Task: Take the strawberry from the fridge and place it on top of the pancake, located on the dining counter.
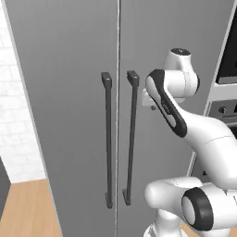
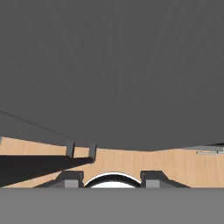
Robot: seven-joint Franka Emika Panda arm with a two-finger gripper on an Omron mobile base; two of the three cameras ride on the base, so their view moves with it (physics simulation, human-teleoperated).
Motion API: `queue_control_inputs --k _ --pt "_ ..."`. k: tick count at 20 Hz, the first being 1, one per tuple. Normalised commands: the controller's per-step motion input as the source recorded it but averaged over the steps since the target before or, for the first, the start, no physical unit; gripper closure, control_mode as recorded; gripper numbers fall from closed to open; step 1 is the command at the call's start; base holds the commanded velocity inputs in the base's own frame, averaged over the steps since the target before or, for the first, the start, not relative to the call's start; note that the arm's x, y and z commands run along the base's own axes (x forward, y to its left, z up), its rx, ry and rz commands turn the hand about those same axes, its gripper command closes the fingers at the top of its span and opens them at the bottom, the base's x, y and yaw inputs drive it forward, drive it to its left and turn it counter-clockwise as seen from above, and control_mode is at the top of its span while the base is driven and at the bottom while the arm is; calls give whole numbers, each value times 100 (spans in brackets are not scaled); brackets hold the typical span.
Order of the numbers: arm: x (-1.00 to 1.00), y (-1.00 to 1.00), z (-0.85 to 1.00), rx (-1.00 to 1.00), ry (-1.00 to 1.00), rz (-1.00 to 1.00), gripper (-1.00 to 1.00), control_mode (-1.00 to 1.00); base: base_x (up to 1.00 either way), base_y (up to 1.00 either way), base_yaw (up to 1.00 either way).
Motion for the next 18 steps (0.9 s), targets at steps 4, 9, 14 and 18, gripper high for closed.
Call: queue_control_inputs --k 4,9,14,18 --pt "0 0 0 0 0 0 -100 100 -31 0 0" --pt "0 0 0 0 0 0 -100 100 -92 18 0" --pt "0 0 0 0 0 0 -100 100 -57 48 0" --pt "0 0 0 0 0 0 -100 100 -28 42 0"
